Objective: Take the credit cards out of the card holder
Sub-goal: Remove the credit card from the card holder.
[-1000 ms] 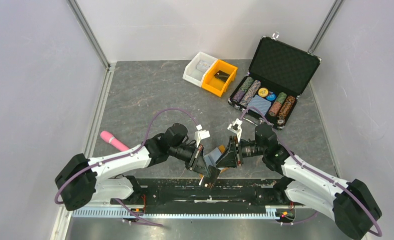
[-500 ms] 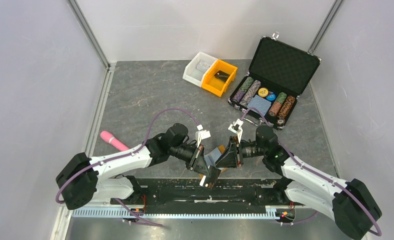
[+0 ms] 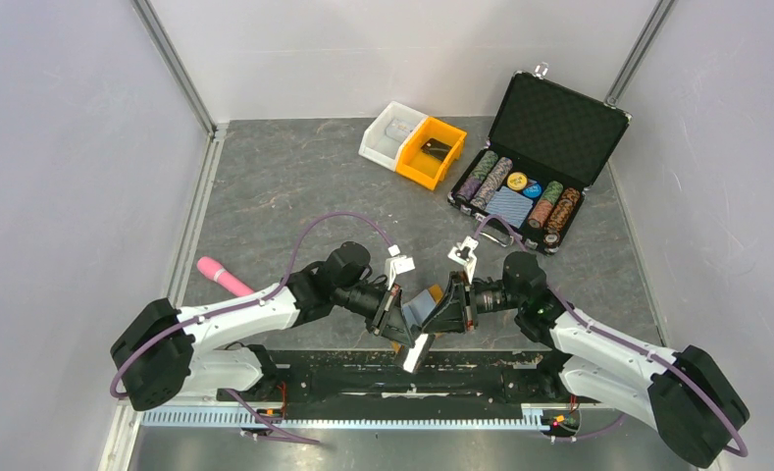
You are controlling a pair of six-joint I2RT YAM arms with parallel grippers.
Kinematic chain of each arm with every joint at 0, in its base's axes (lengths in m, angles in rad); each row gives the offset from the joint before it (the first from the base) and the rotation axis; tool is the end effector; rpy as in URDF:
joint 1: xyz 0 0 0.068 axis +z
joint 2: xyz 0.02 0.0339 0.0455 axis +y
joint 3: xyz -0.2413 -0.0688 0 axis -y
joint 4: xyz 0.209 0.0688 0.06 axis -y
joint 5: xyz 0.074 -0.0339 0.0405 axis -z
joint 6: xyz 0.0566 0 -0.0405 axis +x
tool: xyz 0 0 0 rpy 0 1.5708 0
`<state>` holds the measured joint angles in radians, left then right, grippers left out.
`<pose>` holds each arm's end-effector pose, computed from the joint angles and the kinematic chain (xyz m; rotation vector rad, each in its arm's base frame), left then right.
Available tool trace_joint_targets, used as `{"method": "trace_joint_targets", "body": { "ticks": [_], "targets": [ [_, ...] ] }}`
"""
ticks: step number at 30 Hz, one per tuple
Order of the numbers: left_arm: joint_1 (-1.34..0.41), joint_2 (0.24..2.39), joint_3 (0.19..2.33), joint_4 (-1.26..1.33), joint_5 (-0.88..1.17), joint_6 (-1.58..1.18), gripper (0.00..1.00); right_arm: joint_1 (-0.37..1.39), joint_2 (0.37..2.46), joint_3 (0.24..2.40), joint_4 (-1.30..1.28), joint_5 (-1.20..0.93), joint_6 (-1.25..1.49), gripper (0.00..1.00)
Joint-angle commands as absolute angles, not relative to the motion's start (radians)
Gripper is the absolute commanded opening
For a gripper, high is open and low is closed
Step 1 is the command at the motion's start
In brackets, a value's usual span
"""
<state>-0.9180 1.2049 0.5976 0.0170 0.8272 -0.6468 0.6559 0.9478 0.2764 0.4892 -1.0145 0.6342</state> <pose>0.1083 -0.2103 0.2063 0.9004 2.3513 -1.6855 0.1152 0.1493 0.2076 -0.8786 1.8460 1.7528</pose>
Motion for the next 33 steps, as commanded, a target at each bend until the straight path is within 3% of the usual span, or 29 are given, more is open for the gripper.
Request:
{"method": "trace_joint_targets", "body": {
  "ticks": [1,11,13,16,19,21,25,27,28,33],
  "targets": [
    [-0.920,1.209,0.633,0.075,0.853,-0.634,0.02,0.674,0.955,0.271,0.574,-1.045,0.665,0.24],
    [-0.920,1.203,0.634,0.087,0.854,-0.638,0.02,0.692,0.974,0.271,0.579,-1.036,0.664,0.24],
    [-0.920,1.203,0.634,0.087,0.853,-0.638,0.02,0.693,0.976,0.271,0.580,-1.034,0.663,0.18],
    [-0.920,1.209,0.633,0.087,0.852,-0.638,0.02,0.693,0.973,0.270,0.581,-1.022,0.665,0.00],
    [-0.920,1.205,0.635,0.077,0.838,-0.637,0.07,0.693,0.970,0.271,0.584,-0.995,0.674,0.00],
    [-0.919,1.197,0.644,0.046,0.810,-0.624,0.19,0.692,0.960,0.273,0.588,-0.968,0.681,0.00],
    [-0.917,1.157,0.687,-0.103,0.695,-0.565,0.62,0.676,0.923,0.290,0.532,-0.893,0.668,0.00],
    [-0.916,1.128,0.711,-0.190,0.608,-0.531,0.92,0.664,0.906,0.322,0.441,-0.849,0.624,0.00],
    [-0.913,1.112,0.725,-0.232,0.556,-0.512,0.99,0.658,0.900,0.335,0.396,-0.827,0.597,0.00],
    [-0.902,1.023,0.789,-0.403,0.288,-0.466,1.00,0.599,0.886,0.409,0.224,-0.727,0.516,0.00]
  ]
}}
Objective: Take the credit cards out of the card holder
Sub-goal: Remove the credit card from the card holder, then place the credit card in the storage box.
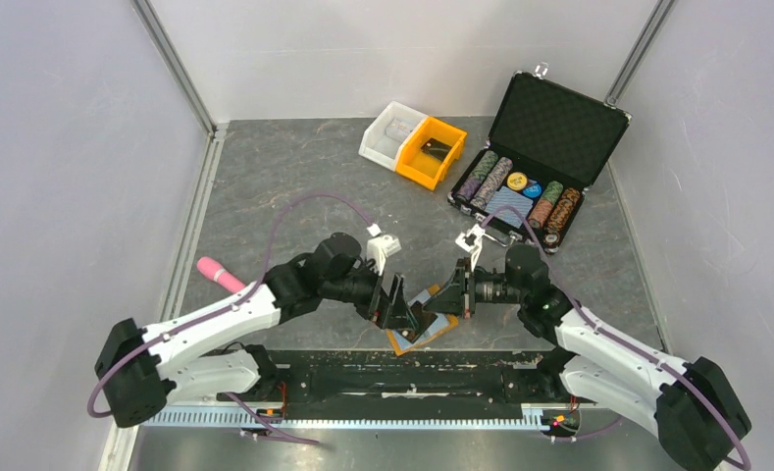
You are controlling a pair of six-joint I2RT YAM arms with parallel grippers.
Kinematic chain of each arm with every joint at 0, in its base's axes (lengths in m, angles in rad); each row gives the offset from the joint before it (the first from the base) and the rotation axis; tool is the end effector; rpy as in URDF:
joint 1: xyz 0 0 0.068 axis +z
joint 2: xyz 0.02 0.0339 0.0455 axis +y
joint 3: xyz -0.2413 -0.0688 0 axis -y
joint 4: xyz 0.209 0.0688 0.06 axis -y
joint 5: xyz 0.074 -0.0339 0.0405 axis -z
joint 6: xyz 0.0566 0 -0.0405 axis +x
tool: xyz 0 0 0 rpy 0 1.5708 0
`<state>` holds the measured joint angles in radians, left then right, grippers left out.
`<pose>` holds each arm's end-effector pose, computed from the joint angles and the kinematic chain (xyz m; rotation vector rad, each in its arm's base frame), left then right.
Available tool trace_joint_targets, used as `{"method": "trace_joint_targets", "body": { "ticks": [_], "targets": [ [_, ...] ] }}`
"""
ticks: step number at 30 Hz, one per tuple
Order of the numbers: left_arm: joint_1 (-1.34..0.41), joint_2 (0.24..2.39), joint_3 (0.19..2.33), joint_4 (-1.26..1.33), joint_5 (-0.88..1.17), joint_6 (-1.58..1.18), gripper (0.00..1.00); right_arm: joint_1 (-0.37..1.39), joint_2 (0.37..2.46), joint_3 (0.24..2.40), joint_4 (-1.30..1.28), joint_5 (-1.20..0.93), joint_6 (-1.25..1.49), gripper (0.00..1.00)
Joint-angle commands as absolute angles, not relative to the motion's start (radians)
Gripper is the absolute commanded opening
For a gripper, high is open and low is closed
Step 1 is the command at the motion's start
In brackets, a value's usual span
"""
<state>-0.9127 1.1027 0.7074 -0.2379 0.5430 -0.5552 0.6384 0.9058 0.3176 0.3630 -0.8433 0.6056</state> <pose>0.1150 -0.1966 0.2313 0.7760 2.3509 -1.3383 0.1251 0.1454 0.2124 -0.7167 1.9061 1.5893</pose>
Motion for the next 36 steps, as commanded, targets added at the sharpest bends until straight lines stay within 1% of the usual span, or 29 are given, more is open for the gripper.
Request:
{"method": "trace_joint_targets", "body": {
  "ticks": [1,2,3,4,10,16,22,26,33,36],
  "targets": [
    [-0.899,1.005,0.800,-0.426,0.250,-0.460,1.00,0.585,0.888,0.430,0.188,-0.699,0.501,0.00],
    [-0.897,0.983,0.808,-0.443,0.208,-0.458,1.00,0.574,0.891,0.447,0.159,-0.663,0.492,0.00],
    [-0.895,0.967,0.816,-0.459,0.179,-0.452,1.00,0.560,0.895,0.465,0.136,-0.628,0.488,0.18],
    [-0.895,0.949,0.823,-0.472,0.148,-0.447,1.00,0.541,0.898,0.483,0.114,-0.579,0.489,0.00],
    [-0.891,0.876,0.840,-0.556,-0.056,-0.400,1.00,0.471,0.953,0.576,0.140,-0.282,0.543,0.00],
    [-0.891,0.857,0.855,-0.630,-0.211,-0.377,1.00,0.416,1.087,0.631,0.364,-0.128,0.662,0.00],
    [-0.891,0.837,0.862,-0.667,-0.246,-0.364,1.00,0.393,1.267,0.680,0.639,0.047,0.791,0.00],
    [-0.891,0.824,0.848,-0.678,-0.277,-0.364,1.00,0.384,1.399,0.741,0.768,0.131,0.831,0.00],
    [-0.891,0.797,0.839,-0.683,-0.282,-0.348,1.00,0.367,1.653,0.907,0.879,0.207,0.935,0.00],
    [-0.891,0.790,0.835,-0.683,-0.275,-0.345,1.00,0.362,1.742,0.985,0.860,0.252,0.962,0.00]
  ]
}}
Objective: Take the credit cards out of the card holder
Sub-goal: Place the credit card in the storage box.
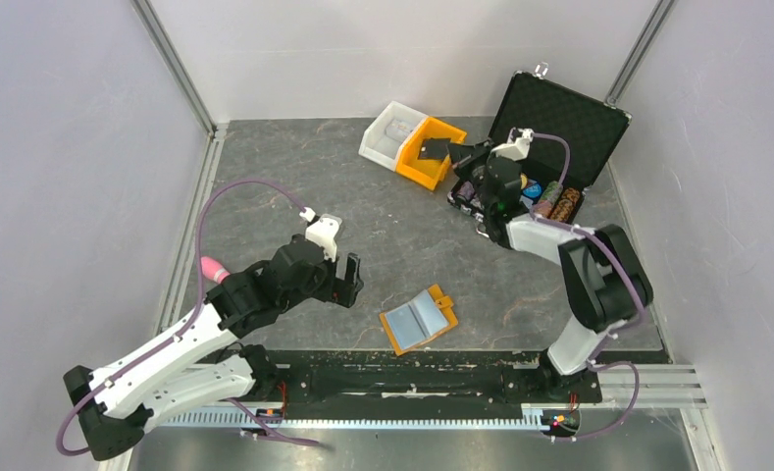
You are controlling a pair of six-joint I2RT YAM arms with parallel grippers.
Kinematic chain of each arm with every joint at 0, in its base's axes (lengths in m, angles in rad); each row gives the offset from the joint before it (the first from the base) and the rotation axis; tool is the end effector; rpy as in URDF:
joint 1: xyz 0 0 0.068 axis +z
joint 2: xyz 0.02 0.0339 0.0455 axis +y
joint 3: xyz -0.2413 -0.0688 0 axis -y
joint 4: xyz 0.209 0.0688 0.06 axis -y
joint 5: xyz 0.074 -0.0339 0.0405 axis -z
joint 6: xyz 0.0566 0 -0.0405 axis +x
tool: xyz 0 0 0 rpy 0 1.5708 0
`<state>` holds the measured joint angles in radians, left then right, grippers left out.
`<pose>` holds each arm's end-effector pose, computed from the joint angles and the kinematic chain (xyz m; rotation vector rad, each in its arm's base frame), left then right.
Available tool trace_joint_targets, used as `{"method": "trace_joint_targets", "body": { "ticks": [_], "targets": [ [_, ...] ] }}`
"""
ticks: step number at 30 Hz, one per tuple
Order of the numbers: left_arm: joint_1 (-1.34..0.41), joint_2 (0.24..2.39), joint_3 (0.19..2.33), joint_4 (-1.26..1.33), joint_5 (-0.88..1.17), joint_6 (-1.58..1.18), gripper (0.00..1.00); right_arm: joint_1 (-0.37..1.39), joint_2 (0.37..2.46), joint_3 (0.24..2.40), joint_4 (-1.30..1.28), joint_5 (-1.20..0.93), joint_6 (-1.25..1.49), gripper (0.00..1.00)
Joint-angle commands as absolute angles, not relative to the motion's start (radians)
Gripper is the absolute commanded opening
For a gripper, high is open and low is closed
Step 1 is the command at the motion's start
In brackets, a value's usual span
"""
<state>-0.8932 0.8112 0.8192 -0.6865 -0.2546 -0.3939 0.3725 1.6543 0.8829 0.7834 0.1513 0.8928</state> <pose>0.1130 -0.1177 0.2693 0.4228 2.2163 -0.4158 0.3400 0.1237 0.2528 0.5376 1.5358 0.8717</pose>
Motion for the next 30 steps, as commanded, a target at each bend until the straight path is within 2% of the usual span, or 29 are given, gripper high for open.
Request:
{"method": "trace_joint_targets", "body": {
  "ticks": [1,8,18,30],
  "targets": [
    [-0.891,0.788,0.833,-0.683,-0.272,-0.345,1.00,0.362,1.767,1.006,0.847,0.267,0.966,0.00],
    [-0.891,0.789,0.835,-0.675,-0.229,-0.340,1.00,0.349,1.913,1.133,0.831,0.346,0.971,0.00],
    [-0.891,0.790,0.833,-0.670,-0.243,-0.341,1.00,0.319,2.097,1.337,0.662,0.317,1.013,0.00],
    [-0.891,0.829,0.836,-0.653,-0.210,-0.333,1.00,0.316,2.214,1.450,0.565,0.381,1.090,0.00]
  ]
}}
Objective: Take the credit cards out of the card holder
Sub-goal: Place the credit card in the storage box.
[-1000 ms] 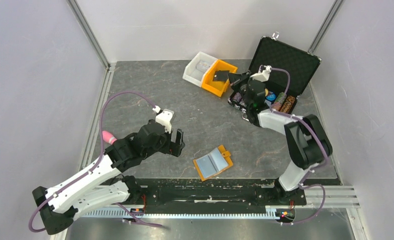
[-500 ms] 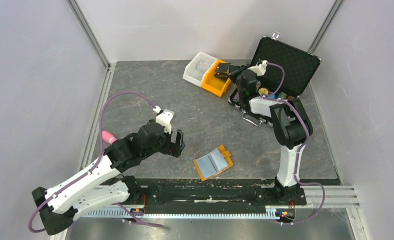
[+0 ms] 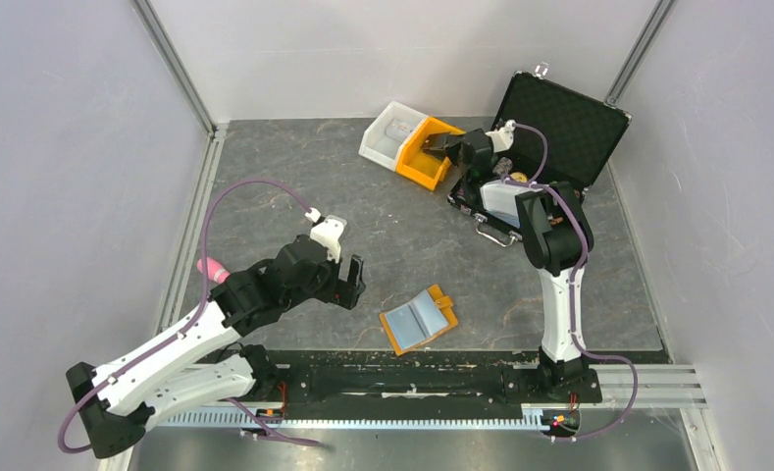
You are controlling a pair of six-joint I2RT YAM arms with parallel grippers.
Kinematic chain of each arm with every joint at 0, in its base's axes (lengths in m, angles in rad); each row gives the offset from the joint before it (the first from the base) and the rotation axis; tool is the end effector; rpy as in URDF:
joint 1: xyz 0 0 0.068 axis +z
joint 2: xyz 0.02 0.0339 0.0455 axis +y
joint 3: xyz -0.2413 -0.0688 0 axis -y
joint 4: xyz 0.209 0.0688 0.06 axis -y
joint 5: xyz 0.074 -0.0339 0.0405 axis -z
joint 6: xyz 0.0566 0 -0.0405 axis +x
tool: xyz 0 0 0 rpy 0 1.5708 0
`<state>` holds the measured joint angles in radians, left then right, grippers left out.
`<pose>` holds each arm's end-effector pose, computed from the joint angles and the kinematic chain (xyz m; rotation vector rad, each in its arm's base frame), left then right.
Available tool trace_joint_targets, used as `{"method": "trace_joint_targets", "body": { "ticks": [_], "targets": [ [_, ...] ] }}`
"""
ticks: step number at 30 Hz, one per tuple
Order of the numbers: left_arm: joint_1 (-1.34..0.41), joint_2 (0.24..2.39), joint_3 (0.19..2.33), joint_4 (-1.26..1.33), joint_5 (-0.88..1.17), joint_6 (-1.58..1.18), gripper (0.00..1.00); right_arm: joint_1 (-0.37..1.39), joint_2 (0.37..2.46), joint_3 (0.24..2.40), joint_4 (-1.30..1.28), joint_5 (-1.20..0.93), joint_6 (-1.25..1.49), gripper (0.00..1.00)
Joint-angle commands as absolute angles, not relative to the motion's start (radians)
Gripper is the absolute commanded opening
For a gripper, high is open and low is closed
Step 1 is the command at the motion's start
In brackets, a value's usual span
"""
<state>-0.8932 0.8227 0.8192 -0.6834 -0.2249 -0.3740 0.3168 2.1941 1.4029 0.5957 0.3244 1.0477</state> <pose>0.1132 -0.1206 0.2677 0.4654 2.2246 -0.4292 0.4576 0.1310 0.1782 0.8663 1.5892 0.7012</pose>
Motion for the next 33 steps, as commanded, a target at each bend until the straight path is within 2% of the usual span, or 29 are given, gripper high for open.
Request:
{"method": "trace_joint_targets", "body": {
  "ticks": [1,33],
  "targets": [
    [-0.891,0.829,0.836,-0.653,-0.211,-0.332,1.00,0.315,2.218,1.457,0.559,0.384,1.083,0.00],
    [-0.891,0.813,0.833,-0.634,-0.175,-0.322,1.00,0.325,2.332,1.629,0.491,0.444,1.022,0.00]
  ]
}}
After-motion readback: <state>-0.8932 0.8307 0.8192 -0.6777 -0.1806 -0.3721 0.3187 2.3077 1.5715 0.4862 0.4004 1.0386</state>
